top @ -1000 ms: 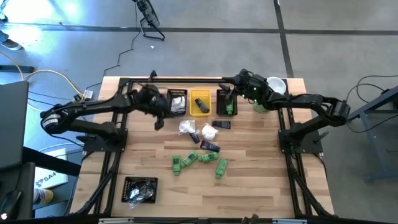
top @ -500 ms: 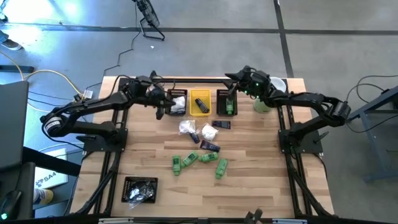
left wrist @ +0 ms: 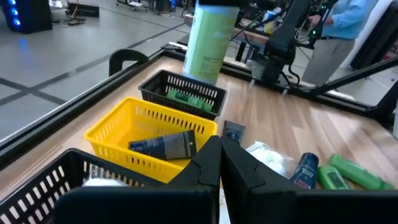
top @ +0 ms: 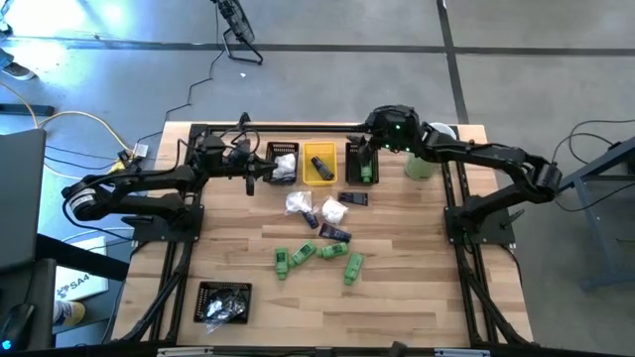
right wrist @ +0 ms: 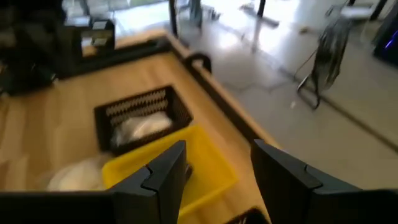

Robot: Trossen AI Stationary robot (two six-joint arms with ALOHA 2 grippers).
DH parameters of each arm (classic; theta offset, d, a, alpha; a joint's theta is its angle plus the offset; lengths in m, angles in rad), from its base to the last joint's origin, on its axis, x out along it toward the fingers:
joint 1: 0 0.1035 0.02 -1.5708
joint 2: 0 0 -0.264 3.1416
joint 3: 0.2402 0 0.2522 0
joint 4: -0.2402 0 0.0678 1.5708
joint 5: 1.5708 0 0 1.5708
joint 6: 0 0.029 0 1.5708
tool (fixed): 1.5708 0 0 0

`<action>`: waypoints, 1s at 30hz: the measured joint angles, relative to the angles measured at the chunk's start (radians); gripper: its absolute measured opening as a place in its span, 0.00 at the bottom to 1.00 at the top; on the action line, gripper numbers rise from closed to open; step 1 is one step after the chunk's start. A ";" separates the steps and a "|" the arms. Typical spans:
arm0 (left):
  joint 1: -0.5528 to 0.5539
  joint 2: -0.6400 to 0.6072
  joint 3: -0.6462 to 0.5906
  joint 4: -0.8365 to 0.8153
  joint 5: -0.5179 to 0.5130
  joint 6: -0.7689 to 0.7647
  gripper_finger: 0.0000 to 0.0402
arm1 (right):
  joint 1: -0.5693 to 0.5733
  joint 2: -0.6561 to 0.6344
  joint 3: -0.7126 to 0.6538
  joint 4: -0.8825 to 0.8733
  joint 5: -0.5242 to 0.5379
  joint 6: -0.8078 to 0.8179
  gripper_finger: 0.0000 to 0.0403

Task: Pick & Place Travel size toiletries
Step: Put the blue shave cream bottle into the yellow bin

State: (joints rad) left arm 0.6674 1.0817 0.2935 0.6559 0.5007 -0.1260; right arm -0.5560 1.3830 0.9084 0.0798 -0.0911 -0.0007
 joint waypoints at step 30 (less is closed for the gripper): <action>0.000 0.000 0.000 -0.055 -0.005 0.098 0.00 | 0.274 0.203 0.069 -0.352 -0.158 -0.026 0.43</action>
State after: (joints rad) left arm 0.6674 1.0817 0.2935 0.6004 0.4961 -0.0277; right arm -0.2825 1.5860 0.9771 -0.2726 -0.2489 -0.0265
